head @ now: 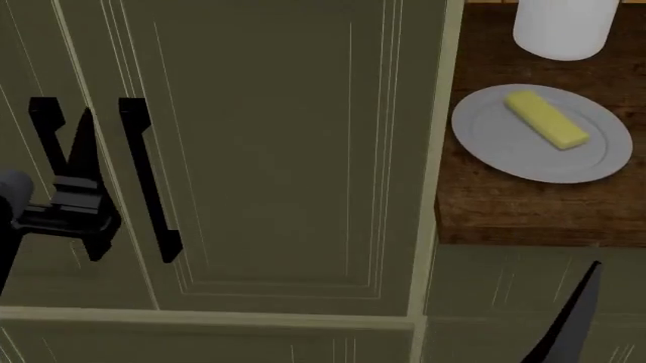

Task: Pick the butter stick from the counter and place it in the microwave.

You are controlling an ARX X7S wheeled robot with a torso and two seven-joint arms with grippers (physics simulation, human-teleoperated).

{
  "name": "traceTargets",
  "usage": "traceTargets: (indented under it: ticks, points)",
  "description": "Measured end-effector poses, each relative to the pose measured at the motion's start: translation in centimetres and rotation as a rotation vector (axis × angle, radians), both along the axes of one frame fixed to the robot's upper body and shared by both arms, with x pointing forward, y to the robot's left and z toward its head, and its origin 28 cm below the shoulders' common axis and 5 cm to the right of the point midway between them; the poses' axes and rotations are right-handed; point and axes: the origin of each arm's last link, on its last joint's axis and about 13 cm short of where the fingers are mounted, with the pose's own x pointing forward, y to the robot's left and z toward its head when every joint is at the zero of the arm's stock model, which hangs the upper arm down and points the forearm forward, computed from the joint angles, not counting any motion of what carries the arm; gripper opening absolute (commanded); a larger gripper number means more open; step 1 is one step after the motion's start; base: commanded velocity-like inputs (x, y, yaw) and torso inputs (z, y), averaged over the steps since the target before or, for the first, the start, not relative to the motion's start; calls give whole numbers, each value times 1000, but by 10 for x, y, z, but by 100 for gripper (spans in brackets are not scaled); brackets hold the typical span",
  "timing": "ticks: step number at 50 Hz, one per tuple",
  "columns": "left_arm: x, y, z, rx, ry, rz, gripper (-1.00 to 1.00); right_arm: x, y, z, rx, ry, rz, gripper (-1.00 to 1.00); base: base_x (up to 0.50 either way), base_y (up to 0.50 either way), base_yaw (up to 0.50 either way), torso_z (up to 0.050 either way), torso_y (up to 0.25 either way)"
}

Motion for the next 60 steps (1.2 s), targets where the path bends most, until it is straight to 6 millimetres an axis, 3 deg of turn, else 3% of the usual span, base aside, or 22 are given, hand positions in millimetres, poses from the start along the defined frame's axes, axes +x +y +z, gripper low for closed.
traceTargets:
  ticks: [6,60]
  points:
    - [1,-1,5,2,4,-8,100,-2,1,0,-4,-2,4,100,0,-40,0,32,0]
    - [-5,-9,8,7,23,-50,100,-7,-2,-3,25,14,25,100,0,-500,0,0,0]
